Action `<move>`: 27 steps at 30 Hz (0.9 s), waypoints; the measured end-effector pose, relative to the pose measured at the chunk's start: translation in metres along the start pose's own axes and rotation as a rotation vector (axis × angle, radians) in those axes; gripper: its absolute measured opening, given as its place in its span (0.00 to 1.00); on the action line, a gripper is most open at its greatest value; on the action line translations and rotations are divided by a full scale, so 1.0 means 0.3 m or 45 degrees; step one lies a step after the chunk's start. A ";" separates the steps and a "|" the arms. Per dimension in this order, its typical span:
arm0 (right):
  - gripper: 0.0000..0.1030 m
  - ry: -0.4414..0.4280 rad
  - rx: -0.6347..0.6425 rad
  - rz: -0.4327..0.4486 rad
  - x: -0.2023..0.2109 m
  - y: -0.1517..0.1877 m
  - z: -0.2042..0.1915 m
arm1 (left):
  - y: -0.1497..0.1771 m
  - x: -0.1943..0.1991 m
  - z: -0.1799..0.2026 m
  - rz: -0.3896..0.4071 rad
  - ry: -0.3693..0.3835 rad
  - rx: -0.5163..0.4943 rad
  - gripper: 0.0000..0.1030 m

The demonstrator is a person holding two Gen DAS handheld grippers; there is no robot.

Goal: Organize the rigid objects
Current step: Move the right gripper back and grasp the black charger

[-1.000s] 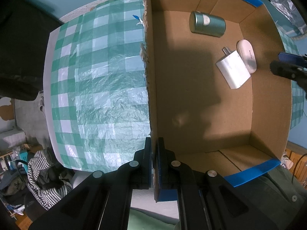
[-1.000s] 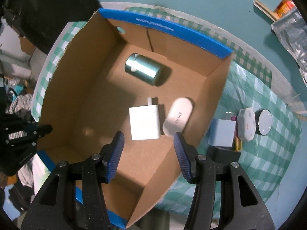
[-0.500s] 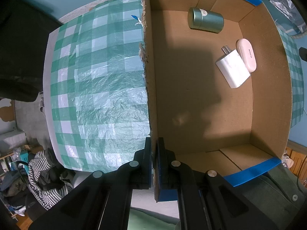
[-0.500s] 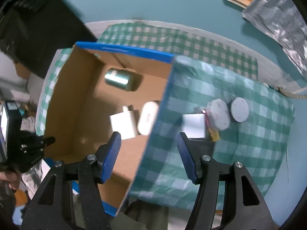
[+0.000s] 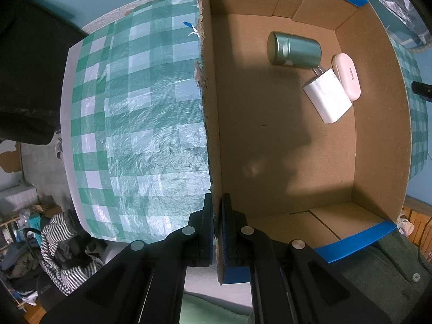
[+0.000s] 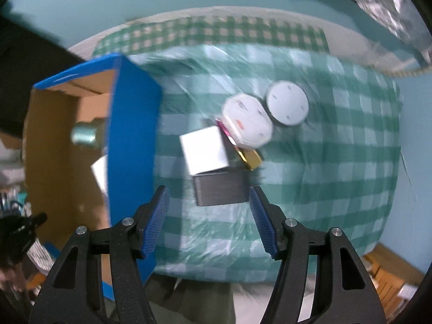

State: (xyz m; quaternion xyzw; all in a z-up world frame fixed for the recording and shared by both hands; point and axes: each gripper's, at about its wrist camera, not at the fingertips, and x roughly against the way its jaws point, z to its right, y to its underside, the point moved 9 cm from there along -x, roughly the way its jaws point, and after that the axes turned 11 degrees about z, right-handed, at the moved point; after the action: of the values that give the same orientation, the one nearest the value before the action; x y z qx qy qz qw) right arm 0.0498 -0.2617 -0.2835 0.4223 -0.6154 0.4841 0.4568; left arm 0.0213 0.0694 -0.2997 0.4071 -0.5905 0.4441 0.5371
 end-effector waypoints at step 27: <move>0.68 0.155 0.021 -0.077 -0.245 -0.013 0.026 | 0.006 0.001 0.002 -0.008 0.002 0.012 0.05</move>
State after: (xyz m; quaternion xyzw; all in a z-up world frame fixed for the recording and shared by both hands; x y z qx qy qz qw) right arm 0.0691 -0.2644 -0.3549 0.4142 -0.5696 0.4999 0.5041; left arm 0.0194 0.0692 -0.2997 0.4112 -0.5865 0.4454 0.5371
